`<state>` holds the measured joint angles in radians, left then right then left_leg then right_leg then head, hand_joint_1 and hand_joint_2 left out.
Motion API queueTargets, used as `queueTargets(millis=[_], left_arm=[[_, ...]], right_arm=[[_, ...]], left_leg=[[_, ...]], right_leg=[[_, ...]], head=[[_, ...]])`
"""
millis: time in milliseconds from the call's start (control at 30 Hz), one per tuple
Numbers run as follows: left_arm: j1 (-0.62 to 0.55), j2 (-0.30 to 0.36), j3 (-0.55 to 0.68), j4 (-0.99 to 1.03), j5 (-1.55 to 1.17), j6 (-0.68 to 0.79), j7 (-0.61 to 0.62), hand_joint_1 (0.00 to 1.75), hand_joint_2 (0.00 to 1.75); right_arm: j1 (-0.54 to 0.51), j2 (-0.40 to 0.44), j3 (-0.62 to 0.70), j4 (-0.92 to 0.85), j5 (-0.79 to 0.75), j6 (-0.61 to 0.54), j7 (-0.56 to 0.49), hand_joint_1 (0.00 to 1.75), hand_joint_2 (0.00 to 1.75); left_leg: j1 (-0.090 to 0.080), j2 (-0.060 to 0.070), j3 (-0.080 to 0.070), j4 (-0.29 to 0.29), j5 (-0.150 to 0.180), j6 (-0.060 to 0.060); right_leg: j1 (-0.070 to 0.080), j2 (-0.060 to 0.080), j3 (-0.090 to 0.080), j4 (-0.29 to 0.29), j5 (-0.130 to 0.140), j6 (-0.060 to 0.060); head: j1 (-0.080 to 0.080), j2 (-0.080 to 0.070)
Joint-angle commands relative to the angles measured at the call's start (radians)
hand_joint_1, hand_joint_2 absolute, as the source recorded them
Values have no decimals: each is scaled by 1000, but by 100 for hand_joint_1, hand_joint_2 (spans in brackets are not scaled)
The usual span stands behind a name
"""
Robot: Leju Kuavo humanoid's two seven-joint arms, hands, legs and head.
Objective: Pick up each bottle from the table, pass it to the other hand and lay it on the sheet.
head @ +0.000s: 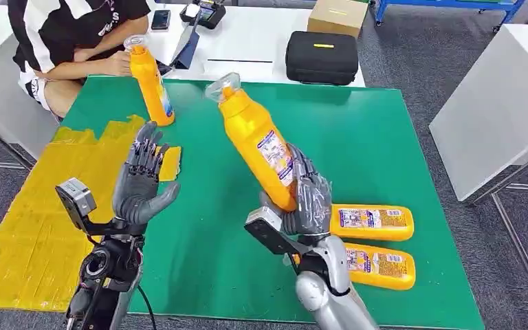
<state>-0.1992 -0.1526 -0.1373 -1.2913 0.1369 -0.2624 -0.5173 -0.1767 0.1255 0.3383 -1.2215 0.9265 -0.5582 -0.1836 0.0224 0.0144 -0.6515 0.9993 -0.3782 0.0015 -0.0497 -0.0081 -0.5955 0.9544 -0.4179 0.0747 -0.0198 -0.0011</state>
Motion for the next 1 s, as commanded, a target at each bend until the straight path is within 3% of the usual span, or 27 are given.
queueTargets(millis=[33, 133, 200, 533, 900, 1000], left_arm=[[-60, 31, -76, 88, -1, 21, 4, 0, 175], [-56, 32, -101, 74, 58, -19, 24, 0, 175], [-52, 29, -108, 59, 128, -48, 79, 0, 175], [-32, 43, -129, -35, 150, -50, 105, 0, 175], [-33, 44, -129, -35, 151, -51, 106, 0, 175], [-38, 52, -129, -35, 157, -56, 104, 0, 175]], right_arm=[[44, 56, -145, -119, -123, -140, -164, 175, 175], [45, 85, -186, -108, -145, -140, -230, 175, 175], [35, 65, -151, -77, -154, -140, -217, 175, 175], [-4, 28, 31, 51, -177, -120, -192, 175, 175], [-4, 29, 35, 52, -175, -119, -191, 175, 175], [-14, 15, 79, 59, -172, -70, -171, 175, 175]], left_leg=[[0, -3, 4, 1, -2, 1], [0, -2, 4, 0, -2, 1], [0, -3, 4, 0, -2, 0], [1, 2, 6, 0, -3, 1], [0, 1, 3, 0, -1, 1], [0, 0, 3, -1, -1, 0]], right_leg=[[1, -2, 5, 1, -3, -6], [1, -1, 4, 1, -2, -6], [1, -1, 4, 1, -2, -6], [1, 3, 5, 0, -1, -6], [1, 1, 4, 0, -1, -5], [1, 1, 3, 0, -1, -5]], head=[[0, 0], [0, 0], [0, 0], [0, 0], [0, 0], [0, 0]])
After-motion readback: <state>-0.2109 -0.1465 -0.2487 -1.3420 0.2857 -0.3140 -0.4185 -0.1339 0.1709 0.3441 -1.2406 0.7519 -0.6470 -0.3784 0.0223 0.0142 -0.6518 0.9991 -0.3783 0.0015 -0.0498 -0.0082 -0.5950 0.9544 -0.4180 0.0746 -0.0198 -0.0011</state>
